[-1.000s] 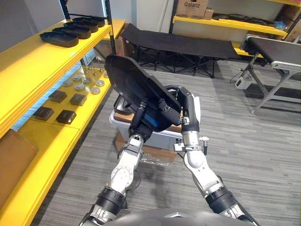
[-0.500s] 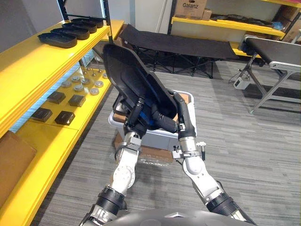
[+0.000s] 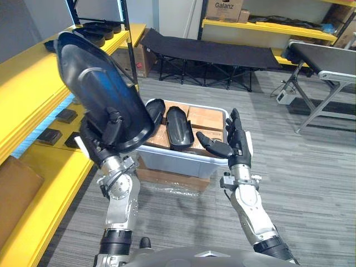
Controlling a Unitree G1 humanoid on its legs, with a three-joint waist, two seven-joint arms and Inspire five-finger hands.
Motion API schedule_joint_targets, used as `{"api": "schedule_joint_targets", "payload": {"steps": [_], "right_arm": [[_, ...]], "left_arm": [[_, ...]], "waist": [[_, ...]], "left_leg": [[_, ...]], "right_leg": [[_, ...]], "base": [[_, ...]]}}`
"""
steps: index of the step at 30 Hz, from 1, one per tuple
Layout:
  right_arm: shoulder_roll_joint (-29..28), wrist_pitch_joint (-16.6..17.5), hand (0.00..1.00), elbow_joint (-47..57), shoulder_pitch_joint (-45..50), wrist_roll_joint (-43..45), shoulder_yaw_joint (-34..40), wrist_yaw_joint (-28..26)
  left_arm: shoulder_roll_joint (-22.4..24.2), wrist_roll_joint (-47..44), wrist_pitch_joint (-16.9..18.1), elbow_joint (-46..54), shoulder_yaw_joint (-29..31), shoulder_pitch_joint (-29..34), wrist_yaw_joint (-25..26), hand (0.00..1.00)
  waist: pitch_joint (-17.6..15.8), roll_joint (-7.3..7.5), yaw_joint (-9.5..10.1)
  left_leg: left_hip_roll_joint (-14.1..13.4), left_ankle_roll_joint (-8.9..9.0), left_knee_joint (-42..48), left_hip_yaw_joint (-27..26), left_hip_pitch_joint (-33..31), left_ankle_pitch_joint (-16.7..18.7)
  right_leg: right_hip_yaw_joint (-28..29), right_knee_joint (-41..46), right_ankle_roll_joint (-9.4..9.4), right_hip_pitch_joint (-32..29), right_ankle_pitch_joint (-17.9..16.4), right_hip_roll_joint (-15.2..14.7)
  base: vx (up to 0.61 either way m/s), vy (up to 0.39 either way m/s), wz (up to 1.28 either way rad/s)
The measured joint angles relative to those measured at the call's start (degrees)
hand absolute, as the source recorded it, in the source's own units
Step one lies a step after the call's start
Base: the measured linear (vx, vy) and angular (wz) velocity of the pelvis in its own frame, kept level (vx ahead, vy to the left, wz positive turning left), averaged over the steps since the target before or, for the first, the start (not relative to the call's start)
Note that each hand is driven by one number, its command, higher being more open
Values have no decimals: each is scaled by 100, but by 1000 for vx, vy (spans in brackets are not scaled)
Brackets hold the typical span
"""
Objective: Walk over and take three plastic housings, then place them on the shelf
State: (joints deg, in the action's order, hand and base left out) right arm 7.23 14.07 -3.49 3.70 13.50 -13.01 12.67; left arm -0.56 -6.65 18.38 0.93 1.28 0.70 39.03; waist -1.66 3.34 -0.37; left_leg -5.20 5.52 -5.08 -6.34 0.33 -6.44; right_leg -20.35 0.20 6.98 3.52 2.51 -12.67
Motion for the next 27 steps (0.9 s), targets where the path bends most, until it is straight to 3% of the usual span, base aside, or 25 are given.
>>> {"api": "schedule_joint_targets", "payload": {"steps": [1, 4, 7, 11, 15, 20, 23, 27], "right_arm": [[29, 0, 100, -1, 46, 718, 63, -534], [34, -1, 100, 0, 250, 1627, 56, -1507], [15, -13, 100, -24, 554, 1666, 237, -1832], [-87, -37, 100, -323, 838, 1614, 990, -1767], [-70, -87, 100, -555, 1042, 1599, 1642, -1583], [-20, -89, 100, -567, 1091, 1404, 1798, -1504], [-40, -95, 100, -564, 963, 1377, 1685, -1473], [-82, -161, 100, -556, 668, 1367, 1346, -1461]], "left_arm": [[-1, 256, 1, 2, 84, 0, 63, 0], [-20, 505, 24, -2, 193, 33, -20, 0], [-19, 436, 262, -64, 285, 278, -364, 0], [-6, 229, 523, -87, 393, 729, -695, 0], [-12, 222, 555, -53, 415, 993, -1068, 0], [-15, -237, 556, 423, 394, 1400, -1712, 0], [-8, -386, 556, 911, 402, 1550, -1701, 0], [98, -402, 544, 1604, 512, 1617, -1752, 0]], "waist": [[-13, -24, -4], [-11, -103, -19], [6, -183, -24], [11, -213, -125], [14, -220, -141], [19, -248, -128], [13, -273, -58], [-57, -325, 249]], "left_leg": [[-4, 3, 0, -18, 1, 3], [-17, 6, -1, -32, -3, 15], [-38, 0, -2, -85, -19, 24], [-50, -11, -3, -152, -37, 31], [-52, -13, -3, -173, -95, 32], [-58, -2, -2, -155, -94, 42], [-41, 35, 0, 75, -210, 37], [-1, 49, 8, 721, -425, -96]], "right_leg": [[21, -7, 2, -7, 2, 5], [34, -25, 4, -13, 3, 19], [78, -34, 3, -60, 2, 35], [173, -46, 4, -119, 3, 51], [187, -52, 10, -184, 8, 52], [161, -106, 23, -145, 18, 66], [-67, -125, 30, -111, 18, 66], [-750, -128, 62, 127, -48, 97]], "base": [[0, 0, -5], [0, 0, -2], [9, -10, -7], [9, -9, -9], [2, -1, -2], [-1, -4, 3], [-19, -14, 36], [-11, -32, 81]]}}
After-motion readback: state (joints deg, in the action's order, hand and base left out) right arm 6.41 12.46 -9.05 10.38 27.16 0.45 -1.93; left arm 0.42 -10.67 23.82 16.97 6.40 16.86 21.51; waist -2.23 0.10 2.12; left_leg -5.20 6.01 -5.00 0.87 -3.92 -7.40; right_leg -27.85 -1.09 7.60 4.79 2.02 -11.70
